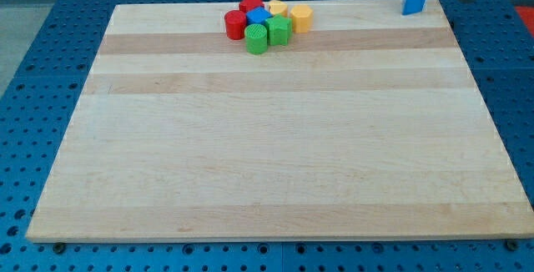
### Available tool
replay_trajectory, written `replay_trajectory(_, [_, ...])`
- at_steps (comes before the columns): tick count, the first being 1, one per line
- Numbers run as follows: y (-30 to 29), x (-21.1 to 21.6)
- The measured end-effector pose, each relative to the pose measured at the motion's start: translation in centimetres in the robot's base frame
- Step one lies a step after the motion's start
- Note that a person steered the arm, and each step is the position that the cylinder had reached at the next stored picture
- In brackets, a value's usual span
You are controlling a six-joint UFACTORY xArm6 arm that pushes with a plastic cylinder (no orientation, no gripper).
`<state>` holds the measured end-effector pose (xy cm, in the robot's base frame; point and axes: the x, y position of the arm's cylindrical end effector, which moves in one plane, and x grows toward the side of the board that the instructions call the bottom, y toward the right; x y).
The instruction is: Move the blue triangle towards the right center of the board
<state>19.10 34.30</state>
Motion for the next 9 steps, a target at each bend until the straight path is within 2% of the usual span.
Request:
replay_trajectory(4, [-4.6, 0.0])
replay_trajectory(6, [-11.0, 0.1])
replay_trajectory(8, [-19.0, 3.6])
replay_trajectory(9, [-21.8, 8.4])
